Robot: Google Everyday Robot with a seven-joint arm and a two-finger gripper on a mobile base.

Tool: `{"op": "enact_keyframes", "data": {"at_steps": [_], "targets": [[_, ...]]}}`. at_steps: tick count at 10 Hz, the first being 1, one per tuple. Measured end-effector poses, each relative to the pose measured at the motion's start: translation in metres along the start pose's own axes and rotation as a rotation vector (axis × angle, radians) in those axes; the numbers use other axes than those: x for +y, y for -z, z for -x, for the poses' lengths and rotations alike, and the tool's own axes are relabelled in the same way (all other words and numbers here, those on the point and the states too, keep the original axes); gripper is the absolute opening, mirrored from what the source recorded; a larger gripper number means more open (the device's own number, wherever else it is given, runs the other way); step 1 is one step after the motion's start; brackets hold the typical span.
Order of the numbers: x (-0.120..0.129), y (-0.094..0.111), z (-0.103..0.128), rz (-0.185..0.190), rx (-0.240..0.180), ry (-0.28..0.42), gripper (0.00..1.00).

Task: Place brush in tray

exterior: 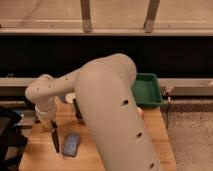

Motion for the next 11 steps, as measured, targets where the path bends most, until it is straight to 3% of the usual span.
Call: {"op": "enact_keyframes", "data": {"at_steps": [4,7,10,11], "targets": [[-0.007,0.102,0.010,-0.052,-0.180,0.030,0.00],[-0.050,0.155,0.014,-0.060,-0.314,-0.004,0.00],[-0.108,0.201,0.001,-0.076,-0.421,-0.105,0.00],[-0.131,0.220,-0.016,-0.087,-0.461,-0.167,0.00]]}}
